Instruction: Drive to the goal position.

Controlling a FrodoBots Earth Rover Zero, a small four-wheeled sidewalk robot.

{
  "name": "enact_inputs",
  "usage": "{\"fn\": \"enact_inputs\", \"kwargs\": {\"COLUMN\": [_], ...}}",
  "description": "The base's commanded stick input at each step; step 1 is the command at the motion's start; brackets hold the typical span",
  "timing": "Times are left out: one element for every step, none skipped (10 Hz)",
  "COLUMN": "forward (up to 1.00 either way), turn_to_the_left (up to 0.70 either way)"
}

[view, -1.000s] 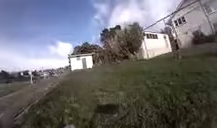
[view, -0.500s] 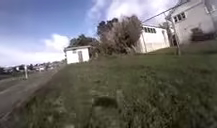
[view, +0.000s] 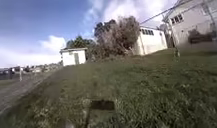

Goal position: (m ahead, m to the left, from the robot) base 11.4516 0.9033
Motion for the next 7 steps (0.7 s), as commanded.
{"fn": "enact_inputs", "kwargs": {"forward": [0.70, 0.70, 0.70, 0.70, 0.70, 0.70, 0.70], "turn_to_the_left": [0.00, 0.00, 0.00, 0.00, 0.00, 0.00, 0.00]}}
